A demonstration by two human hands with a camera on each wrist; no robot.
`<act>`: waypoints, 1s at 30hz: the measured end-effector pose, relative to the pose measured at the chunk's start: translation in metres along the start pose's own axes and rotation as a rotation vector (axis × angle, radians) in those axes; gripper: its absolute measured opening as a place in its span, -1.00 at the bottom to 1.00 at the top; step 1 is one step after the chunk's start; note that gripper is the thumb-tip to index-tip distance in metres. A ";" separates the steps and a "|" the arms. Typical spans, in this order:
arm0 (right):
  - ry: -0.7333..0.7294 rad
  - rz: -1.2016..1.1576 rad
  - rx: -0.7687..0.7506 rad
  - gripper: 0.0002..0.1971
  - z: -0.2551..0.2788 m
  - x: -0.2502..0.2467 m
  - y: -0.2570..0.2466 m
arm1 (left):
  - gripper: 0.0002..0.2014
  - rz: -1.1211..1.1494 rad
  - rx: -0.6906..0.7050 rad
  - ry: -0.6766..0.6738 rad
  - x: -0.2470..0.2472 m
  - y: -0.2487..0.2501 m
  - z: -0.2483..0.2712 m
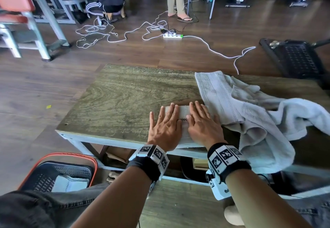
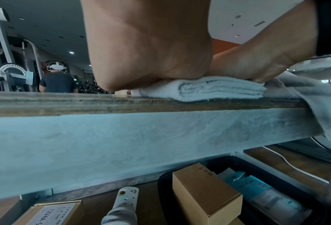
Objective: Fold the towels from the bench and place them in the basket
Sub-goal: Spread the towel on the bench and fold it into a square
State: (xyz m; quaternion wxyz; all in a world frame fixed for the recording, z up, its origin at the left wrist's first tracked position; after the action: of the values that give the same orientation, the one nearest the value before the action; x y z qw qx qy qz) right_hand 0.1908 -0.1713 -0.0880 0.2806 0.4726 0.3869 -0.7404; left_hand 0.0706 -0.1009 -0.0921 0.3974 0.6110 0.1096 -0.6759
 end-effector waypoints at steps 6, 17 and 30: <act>-0.003 0.007 0.022 -0.40 0.000 0.000 0.004 | -0.42 0.009 -0.024 -0.004 0.001 -0.002 0.001; -0.035 -0.042 0.085 -0.34 -0.003 0.000 0.012 | -0.41 0.050 -0.054 0.003 0.003 -0.003 0.002; 0.055 -0.056 0.099 -0.24 0.003 0.002 0.017 | -0.19 0.155 -0.137 0.025 0.004 -0.008 0.006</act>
State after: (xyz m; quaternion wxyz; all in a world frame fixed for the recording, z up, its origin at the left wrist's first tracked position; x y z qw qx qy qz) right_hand 0.2018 -0.1826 -0.0947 0.2252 0.4954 0.3702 -0.7529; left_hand 0.0610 -0.1007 -0.0977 0.4877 0.5976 0.1129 -0.6264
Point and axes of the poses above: each hand's wrist, its own z-axis away from the middle knuckle, its own x-axis out of the palm, y = z × x, the point moved 4 cm from there along -z, towards the middle knuckle, and after that the axes turned 10 degrees about -y, right-handed, at the moved point
